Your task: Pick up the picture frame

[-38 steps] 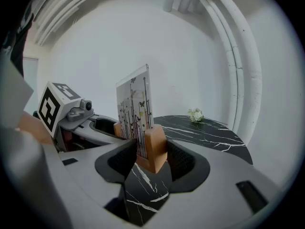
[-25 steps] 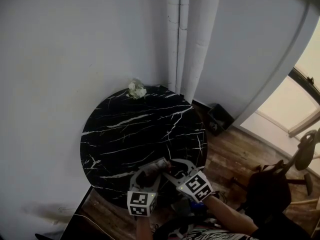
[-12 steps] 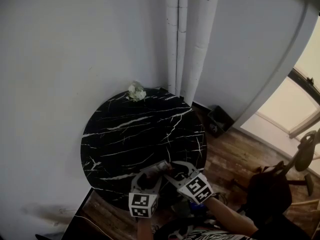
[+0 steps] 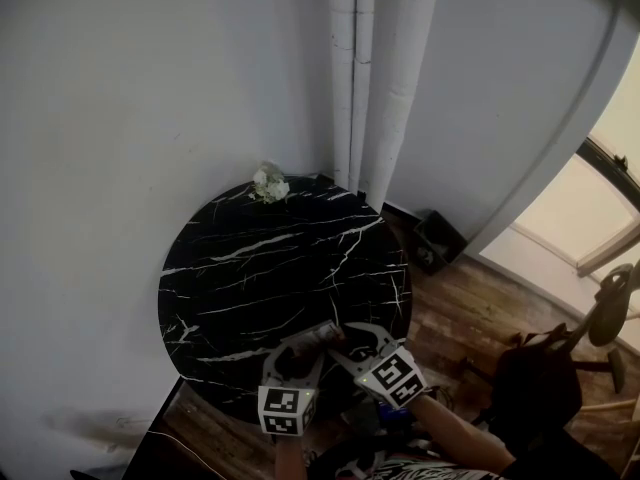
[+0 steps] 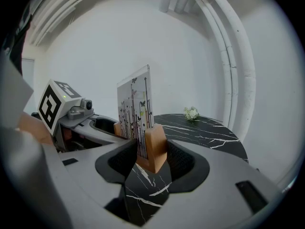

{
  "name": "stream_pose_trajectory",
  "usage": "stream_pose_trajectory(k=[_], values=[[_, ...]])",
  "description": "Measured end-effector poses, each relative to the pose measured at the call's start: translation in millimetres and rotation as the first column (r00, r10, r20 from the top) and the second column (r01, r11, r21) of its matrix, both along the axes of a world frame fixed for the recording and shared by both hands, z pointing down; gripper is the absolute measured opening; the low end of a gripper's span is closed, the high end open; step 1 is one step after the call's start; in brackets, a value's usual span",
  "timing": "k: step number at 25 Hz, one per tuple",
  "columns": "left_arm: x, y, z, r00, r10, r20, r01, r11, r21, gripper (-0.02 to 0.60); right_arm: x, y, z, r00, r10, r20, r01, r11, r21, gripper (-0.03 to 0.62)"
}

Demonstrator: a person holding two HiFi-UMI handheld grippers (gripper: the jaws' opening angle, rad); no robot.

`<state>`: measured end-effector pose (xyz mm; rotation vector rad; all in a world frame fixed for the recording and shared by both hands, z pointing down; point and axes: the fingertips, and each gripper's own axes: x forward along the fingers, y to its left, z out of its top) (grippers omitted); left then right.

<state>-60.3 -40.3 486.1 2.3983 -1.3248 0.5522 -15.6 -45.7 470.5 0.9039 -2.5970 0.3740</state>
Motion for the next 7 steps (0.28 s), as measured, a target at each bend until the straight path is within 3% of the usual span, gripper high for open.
stream_pose_trajectory(k=[7], values=[[1.0,-8.6,-0.4,1.0,-0.004,0.002,0.004,1.0,0.02,0.244,2.2,-5.8,1.2,1.0,0.004,0.001,-0.004,1.0,-0.004,0.192]])
